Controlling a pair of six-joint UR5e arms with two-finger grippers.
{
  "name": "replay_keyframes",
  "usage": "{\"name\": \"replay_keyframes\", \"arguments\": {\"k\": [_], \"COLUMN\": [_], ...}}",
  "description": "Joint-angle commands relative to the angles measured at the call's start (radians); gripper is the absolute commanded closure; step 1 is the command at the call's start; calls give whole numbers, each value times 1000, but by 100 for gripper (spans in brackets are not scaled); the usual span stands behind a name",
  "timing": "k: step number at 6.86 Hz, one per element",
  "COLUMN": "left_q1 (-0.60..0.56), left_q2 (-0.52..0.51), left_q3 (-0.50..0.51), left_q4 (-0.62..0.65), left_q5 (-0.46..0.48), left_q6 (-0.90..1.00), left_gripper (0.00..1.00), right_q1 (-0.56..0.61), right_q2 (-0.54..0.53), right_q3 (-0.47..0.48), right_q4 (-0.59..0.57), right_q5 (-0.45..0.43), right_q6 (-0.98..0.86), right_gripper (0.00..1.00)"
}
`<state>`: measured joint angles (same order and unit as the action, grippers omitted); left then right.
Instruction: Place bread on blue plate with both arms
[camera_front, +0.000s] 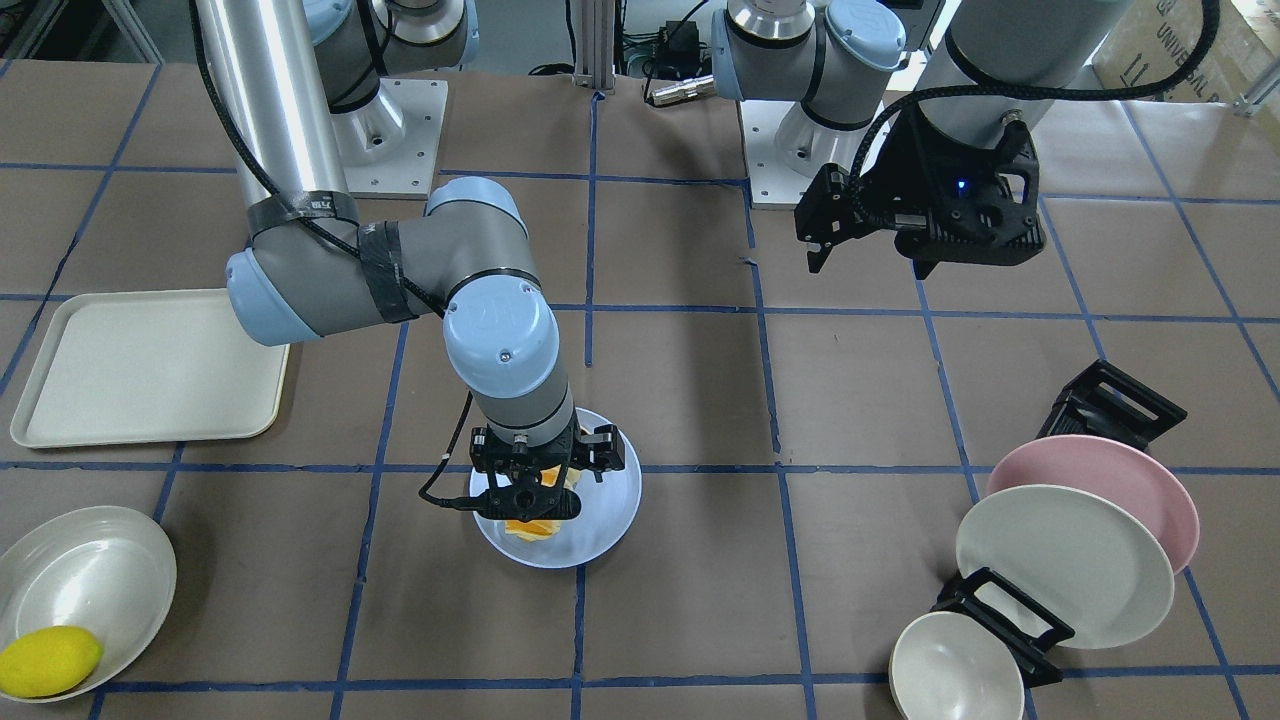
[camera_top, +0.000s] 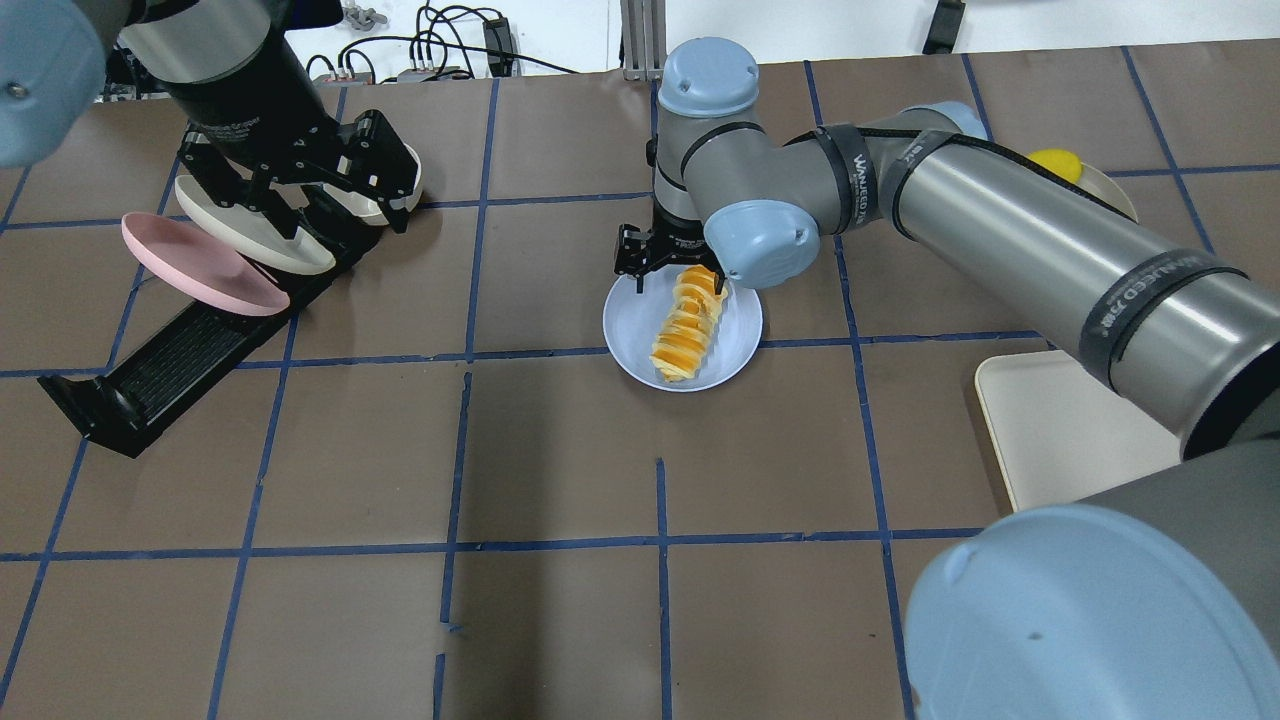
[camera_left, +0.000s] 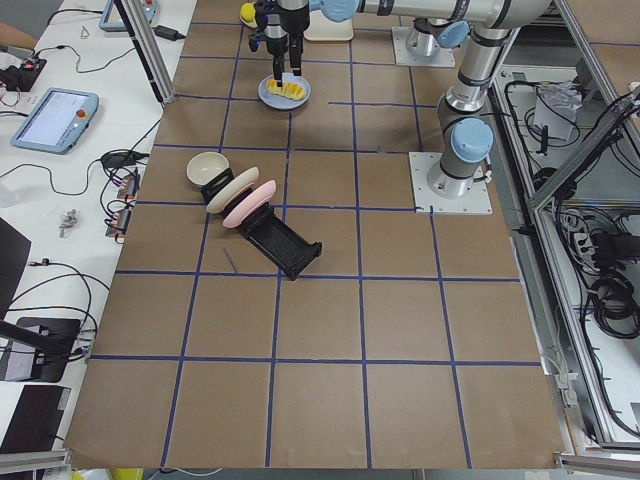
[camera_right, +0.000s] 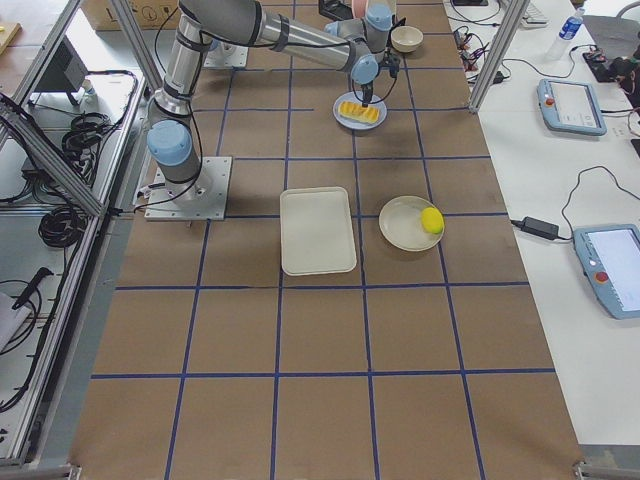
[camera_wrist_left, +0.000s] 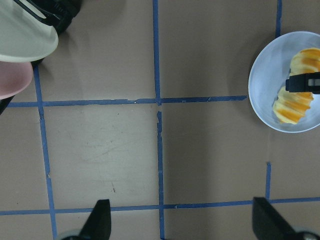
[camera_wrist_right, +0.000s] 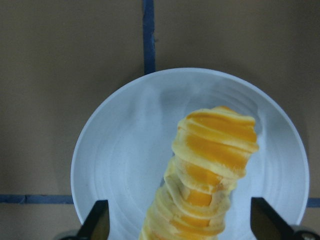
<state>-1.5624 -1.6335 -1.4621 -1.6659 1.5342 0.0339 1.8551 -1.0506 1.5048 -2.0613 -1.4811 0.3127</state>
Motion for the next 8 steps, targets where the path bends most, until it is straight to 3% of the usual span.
{"name": "replay_keyframes", "arguments": {"k": [1, 2, 4, 6, 7, 8], "left_q1": [-1, -1, 1, -2, -2, -5], "left_q2": [-6, -14, -22, -28, -28, -28], "left_q3": [0, 5, 5, 8, 8, 8], "left_q4": [5, 5, 5, 6, 6, 8], "left_q5": [1, -2, 0, -2, -2, 0], "left_q6": [1, -6, -5, 0, 1, 3], "left_gripper": [0, 0, 0, 0, 0, 0], "right_q1": [-80, -146, -279, -322, -327, -326], "right_q2": [-81, -86, -140, -174, -210, -271], "right_q3": [-142, -225, -354, -351, -341, -268], "right_q4": [111, 159, 443, 509, 529, 561], "right_q5": [-13, -4, -89, -142, -137, -124], "right_q6": [-74, -108, -121, -127, -232, -285], "right_gripper": [0, 0, 0, 0, 0, 4]}}
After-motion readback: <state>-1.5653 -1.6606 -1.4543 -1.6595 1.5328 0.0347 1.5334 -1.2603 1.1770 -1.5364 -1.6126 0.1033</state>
